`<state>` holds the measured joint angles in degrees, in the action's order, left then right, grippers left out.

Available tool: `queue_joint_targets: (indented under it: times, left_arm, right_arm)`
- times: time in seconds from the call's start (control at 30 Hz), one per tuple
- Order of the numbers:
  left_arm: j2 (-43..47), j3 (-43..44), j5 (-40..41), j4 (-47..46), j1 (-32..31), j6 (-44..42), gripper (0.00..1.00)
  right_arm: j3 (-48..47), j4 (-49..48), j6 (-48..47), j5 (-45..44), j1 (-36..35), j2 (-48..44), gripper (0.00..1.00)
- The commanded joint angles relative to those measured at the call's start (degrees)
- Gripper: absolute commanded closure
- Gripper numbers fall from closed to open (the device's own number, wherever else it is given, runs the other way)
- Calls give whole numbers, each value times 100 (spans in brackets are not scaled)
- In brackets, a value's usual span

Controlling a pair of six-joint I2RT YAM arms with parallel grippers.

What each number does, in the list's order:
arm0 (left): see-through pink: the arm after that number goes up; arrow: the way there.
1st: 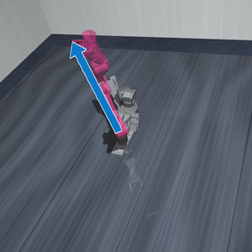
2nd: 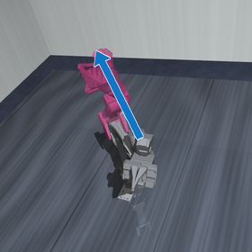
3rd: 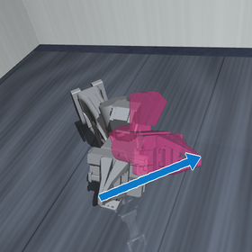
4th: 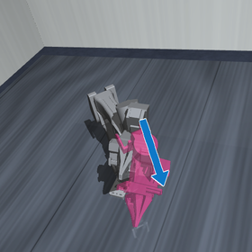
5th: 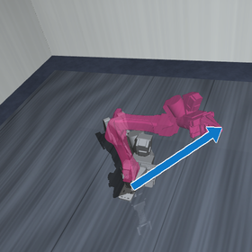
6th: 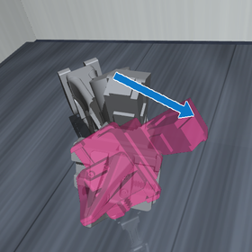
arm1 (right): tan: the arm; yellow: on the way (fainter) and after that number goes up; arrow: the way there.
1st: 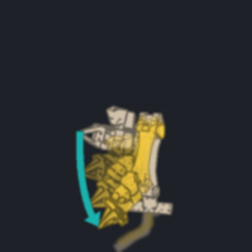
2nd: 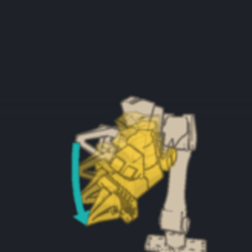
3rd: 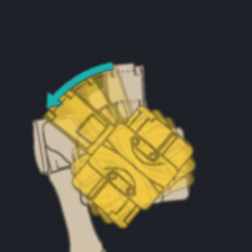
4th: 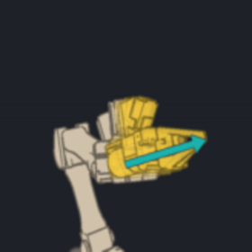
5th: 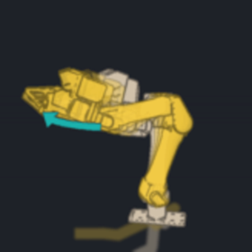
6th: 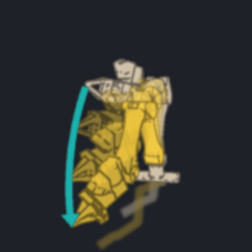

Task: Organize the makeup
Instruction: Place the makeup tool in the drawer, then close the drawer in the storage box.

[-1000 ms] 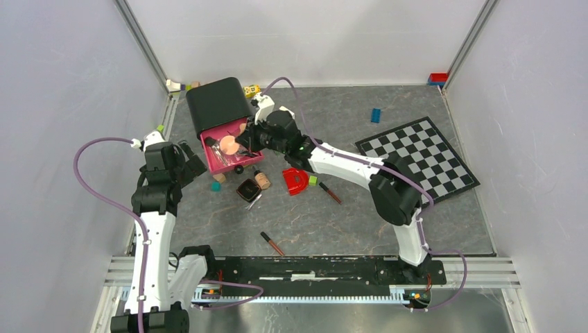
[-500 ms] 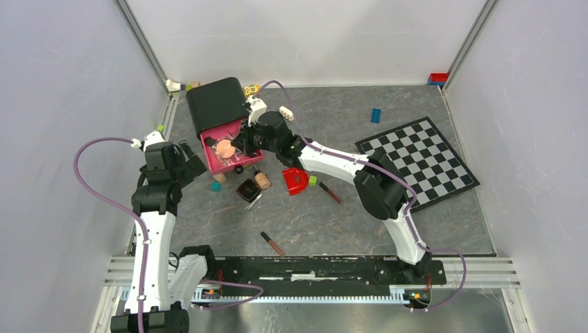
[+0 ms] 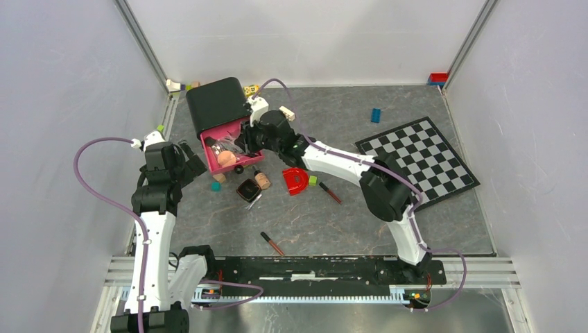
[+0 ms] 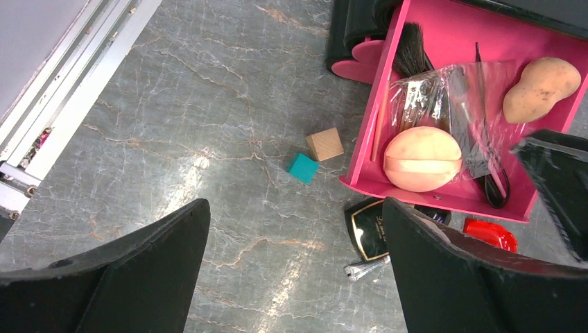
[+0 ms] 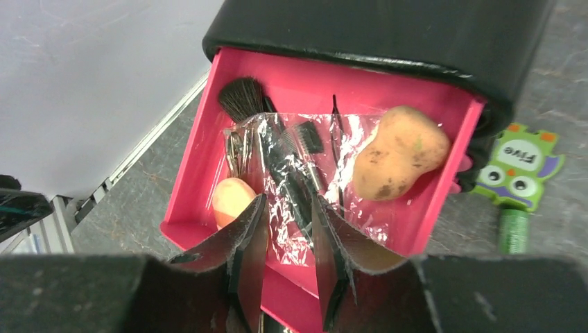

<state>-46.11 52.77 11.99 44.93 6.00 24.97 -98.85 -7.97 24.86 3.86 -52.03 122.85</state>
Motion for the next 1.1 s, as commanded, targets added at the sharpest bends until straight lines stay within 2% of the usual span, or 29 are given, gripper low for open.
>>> queue_joint_targets:
  times: [0.0,0.23,0.53,0.87,1.07]
  left_arm:
    - [15,44,90,-114,10,-80,0]
    - [31,48,130,-116,6,-81,0]
    - [27,40,118,-123,6,-80,0]
    - [32,40,95,-129,6,-80,0]
    - [40,40,95,-129,6,-80,0]
  right_arm:
    - [436,-133,-640,-351,-22,-1046,64]
    - [1666,-144,-579,-403,-48,-1864,64]
    - [3016,-880,1086,-75,-239,-2194,60]
    - [2798,-1500,1550,113,-435,-1520,44]
    - [2596,-1785,1658,-122,-442,-1165,43]
